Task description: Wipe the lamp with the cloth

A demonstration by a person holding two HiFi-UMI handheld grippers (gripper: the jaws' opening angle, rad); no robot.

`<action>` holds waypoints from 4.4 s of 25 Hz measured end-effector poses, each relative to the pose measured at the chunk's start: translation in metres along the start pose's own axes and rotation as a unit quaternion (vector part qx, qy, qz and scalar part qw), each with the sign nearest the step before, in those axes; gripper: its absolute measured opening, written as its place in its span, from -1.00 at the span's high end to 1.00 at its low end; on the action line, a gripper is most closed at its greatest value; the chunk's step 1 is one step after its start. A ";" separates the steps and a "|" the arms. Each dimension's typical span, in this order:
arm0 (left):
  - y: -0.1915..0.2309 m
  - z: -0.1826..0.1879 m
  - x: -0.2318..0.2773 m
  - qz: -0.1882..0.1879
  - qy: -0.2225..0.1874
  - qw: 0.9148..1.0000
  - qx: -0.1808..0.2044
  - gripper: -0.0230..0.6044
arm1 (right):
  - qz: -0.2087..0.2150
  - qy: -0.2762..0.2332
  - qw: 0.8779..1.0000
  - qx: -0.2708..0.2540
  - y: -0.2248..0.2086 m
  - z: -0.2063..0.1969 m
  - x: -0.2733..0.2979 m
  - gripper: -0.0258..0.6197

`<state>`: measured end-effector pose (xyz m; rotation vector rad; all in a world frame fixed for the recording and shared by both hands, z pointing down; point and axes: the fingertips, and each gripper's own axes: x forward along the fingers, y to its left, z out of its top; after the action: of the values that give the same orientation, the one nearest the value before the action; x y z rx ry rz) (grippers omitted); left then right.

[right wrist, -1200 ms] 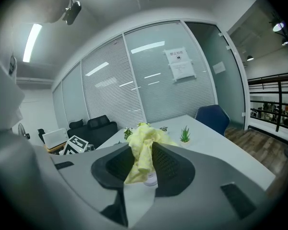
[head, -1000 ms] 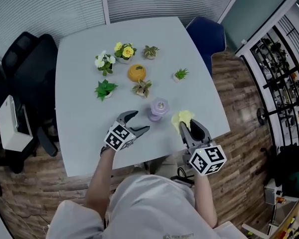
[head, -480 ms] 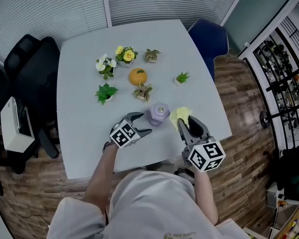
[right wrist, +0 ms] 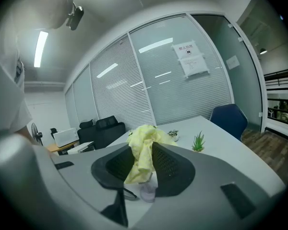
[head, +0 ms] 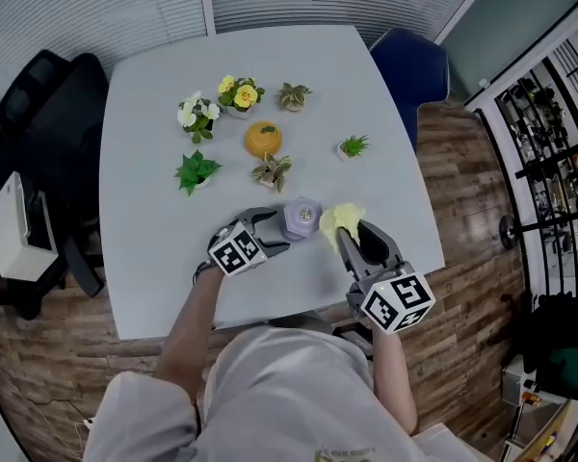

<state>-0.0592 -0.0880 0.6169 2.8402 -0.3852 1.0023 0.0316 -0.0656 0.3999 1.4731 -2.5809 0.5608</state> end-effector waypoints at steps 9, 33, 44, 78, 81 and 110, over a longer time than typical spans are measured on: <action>0.002 0.001 0.019 -0.028 0.010 0.999 0.030 -0.11 | 0.002 0.011 1.000 0.005 -0.013 -0.003 0.013 0.53; -0.002 -0.003 0.036 -0.046 0.035 0.993 0.104 -0.10 | 0.027 0.019 0.999 0.001 -0.020 0.002 0.042 0.53; -0.002 -0.004 0.036 -0.051 0.040 0.992 0.107 -0.05 | 0.033 0.026 0.999 -0.013 -0.017 -0.006 0.056 0.53; -0.004 -0.003 0.035 -0.052 0.044 0.992 0.104 -0.04 | 0.010 0.069 0.994 -0.087 0.000 -0.042 0.047 0.53; -0.004 -0.003 0.035 -0.053 0.046 0.992 0.102 -0.04 | 0.010 0.071 0.993 -0.092 0.004 -0.042 0.045 0.53; -0.003 -0.003 0.036 -0.058 0.053 0.992 0.096 -0.04 | 0.044 0.086 0.977 -0.189 0.039 -0.041 0.046 0.53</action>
<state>-0.0331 -0.0914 0.6420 2.9180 -0.1185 1.2196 -0.0286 -0.0700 0.4408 1.1392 -2.4513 0.1796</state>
